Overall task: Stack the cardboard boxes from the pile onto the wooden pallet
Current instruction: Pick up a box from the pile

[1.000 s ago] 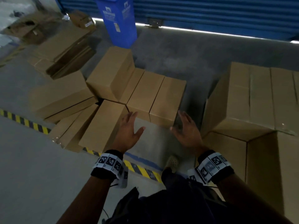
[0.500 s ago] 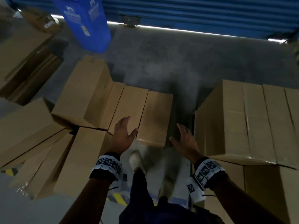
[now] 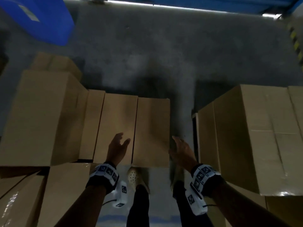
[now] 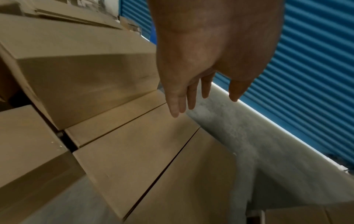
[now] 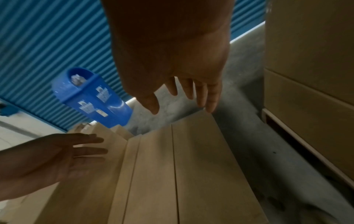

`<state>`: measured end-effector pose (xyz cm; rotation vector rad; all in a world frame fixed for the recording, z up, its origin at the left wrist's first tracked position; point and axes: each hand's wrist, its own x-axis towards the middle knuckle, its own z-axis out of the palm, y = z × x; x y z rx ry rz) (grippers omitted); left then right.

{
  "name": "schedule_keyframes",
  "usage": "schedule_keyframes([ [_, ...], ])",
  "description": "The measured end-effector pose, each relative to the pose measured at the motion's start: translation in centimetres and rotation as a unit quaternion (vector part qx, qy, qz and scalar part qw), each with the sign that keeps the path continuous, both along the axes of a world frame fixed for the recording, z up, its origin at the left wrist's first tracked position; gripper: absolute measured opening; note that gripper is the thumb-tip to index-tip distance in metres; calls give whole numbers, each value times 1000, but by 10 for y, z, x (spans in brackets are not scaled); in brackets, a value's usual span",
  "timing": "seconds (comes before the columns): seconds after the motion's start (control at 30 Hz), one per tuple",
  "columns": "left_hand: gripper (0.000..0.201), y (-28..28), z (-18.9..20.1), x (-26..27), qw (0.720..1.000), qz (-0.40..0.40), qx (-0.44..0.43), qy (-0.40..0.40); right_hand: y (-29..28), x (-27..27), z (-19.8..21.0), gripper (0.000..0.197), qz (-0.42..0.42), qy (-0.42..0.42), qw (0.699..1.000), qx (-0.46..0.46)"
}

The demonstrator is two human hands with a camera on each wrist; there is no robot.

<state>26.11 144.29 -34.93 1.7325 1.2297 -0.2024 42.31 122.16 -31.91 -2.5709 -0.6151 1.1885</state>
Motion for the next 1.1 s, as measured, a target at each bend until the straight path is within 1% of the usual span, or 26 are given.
schedule_keyframes([
  [0.07, 48, 7, -40, 15, 1000, 12, -18, 17, 12, 15, -45, 70, -8, 22, 1000, -17],
  [0.17, 43, 9, -103, 36, 999, 18, -32, 39, 19, 36, -130, 67, -4, 46, 998, -39],
  [0.27, 39, 10, -175, 56, 998, -10, -44, 51, 24, 55, -203, 66, 32, 59, 995, -73],
  [0.33, 37, 12, -220, 69, 997, -31, -43, 56, 27, 71, -248, 66, 57, 58, 994, -78],
  [0.37, 37, 13, -242, 75, 997, -39, -40, 59, 28, 78, -267, 64, 65, 55, 994, -70],
  [0.43, 37, 13, -273, 86, 996, -48, -40, 62, 31, 88, -300, 61, 84, 52, 994, -51],
  [0.5, 31, 9, -295, 94, 996, -38, -46, 65, 29, 91, -323, 66, 121, 49, 990, -54],
  [0.57, 15, 6, -309, 100, 997, -29, -4, 76, 24, 91, -337, 71, 175, 18, 983, -60],
  [0.6, 16, 4, -316, 103, 996, -23, 16, 86, 19, 90, -341, 73, 196, 0, 979, -59],
  [0.63, 23, 2, -320, 105, 995, -17, 28, 95, 14, 89, -343, 76, 207, -8, 977, -58],
  [0.73, 64, -7, -323, 111, 994, 9, 50, 98, -3, 93, -347, 82, 215, 0, 975, -61],
  [0.77, 71, -10, -324, 114, 994, 23, 51, 92, -6, 96, -348, 83, 217, 2, 974, -60],
  [0.8, 70, -13, -319, 119, 994, 42, 44, 86, -9, 99, -349, 84, 215, 5, 975, -57],
  [0.87, 46, -21, -306, 130, 995, 81, 20, 60, -15, 110, -349, 88, 199, 14, 977, -68],
  [0.9, 36, -27, -301, 135, 995, 91, -1, 40, -19, 116, -349, 88, 177, 22, 981, -76],
  [0.93, 33, -34, -298, 139, 995, 95, -29, 19, -23, 123, -348, 86, 136, 39, 987, -78],
  [1.0, 30, -54, -290, 149, 990, 83, -109, -28, -30, 135, -341, 78, 15, 91, 994, -57],
  [1.03, 26, -65, -285, 154, 984, 63, -156, -49, -33, 139, -336, 74, -38, 108, 993, -34],
  [1.1, 18, -84, -280, 165, 969, -3, -237, -71, -39, 142, -329, 67, -128, 112, 985, 10],
])
